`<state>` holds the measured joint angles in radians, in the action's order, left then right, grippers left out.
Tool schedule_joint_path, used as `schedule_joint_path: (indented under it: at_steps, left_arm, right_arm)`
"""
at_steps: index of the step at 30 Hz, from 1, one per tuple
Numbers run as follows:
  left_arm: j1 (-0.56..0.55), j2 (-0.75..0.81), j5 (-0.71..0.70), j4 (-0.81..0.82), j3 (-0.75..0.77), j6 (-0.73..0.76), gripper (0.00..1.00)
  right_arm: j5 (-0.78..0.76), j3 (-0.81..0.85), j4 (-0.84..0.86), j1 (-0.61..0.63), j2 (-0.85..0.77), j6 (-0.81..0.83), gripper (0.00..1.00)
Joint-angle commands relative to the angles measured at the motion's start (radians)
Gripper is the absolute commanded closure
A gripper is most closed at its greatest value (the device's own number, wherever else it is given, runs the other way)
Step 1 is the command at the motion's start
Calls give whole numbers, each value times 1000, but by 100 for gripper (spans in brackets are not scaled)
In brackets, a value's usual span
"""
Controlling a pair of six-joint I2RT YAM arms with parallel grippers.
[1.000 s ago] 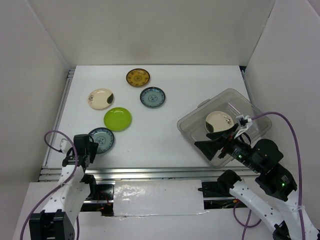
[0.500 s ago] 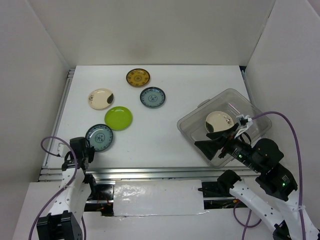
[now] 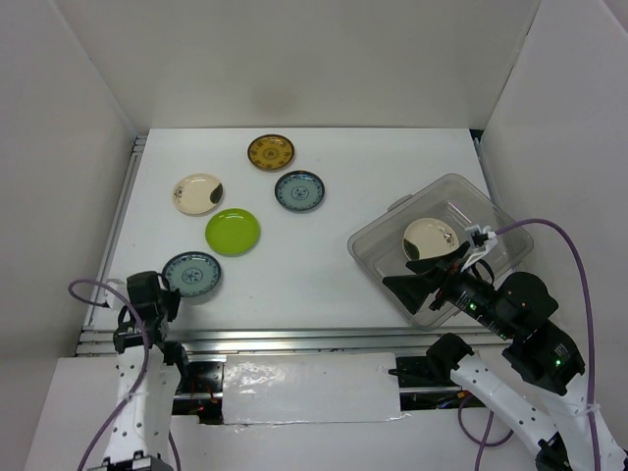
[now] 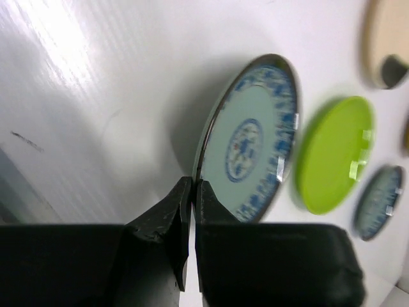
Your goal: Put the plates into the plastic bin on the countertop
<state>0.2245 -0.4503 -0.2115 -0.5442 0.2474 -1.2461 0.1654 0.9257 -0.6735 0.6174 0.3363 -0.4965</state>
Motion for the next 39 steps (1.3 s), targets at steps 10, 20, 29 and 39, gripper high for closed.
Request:
schedule_joint_path:
  at_steps: [10, 20, 29, 39]
  left_arm:
    - [9, 243, 70, -139, 408, 210, 100]
    - [-161, -273, 621, 449, 548, 177, 100]
    - [-770, -874, 367, 520, 996, 293, 100]
    - [-1094, -1652, 336, 412, 1716, 425, 100]
  right_arm:
    - [-90, 96, -41, 5, 7, -2, 0]
    - [-391, 251, -147, 7, 0, -125, 0]
    - [-455, 361, -233, 8, -13, -149, 0]
    - [-506, 476, -362, 10, -42, -145, 0]
